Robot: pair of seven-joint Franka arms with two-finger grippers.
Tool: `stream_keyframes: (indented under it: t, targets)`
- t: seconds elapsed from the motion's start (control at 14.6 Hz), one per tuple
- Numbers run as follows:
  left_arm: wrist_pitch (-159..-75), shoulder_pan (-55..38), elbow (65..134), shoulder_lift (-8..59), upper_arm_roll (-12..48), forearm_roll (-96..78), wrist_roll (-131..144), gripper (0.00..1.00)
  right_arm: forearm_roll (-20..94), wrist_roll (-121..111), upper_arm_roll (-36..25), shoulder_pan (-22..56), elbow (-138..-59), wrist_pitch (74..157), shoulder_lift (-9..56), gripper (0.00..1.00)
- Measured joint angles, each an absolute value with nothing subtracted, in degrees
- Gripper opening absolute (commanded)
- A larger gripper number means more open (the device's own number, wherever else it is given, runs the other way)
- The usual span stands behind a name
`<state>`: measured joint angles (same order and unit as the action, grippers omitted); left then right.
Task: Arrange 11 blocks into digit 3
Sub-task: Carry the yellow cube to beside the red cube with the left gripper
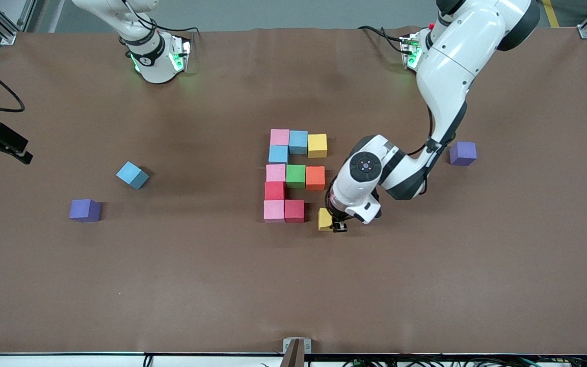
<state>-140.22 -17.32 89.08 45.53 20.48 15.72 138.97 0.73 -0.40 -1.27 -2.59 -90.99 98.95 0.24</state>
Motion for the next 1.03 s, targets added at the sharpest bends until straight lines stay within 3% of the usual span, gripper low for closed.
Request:
stream_keyframes:
  t: [1.03]
  targets:
    - [-137.5,-20.8,85.6,47.6,20.4,15.0,139.0,0.27,0.5,-0.4,-1.3,-2.6,-91.7,97.2,0.2,1.0]
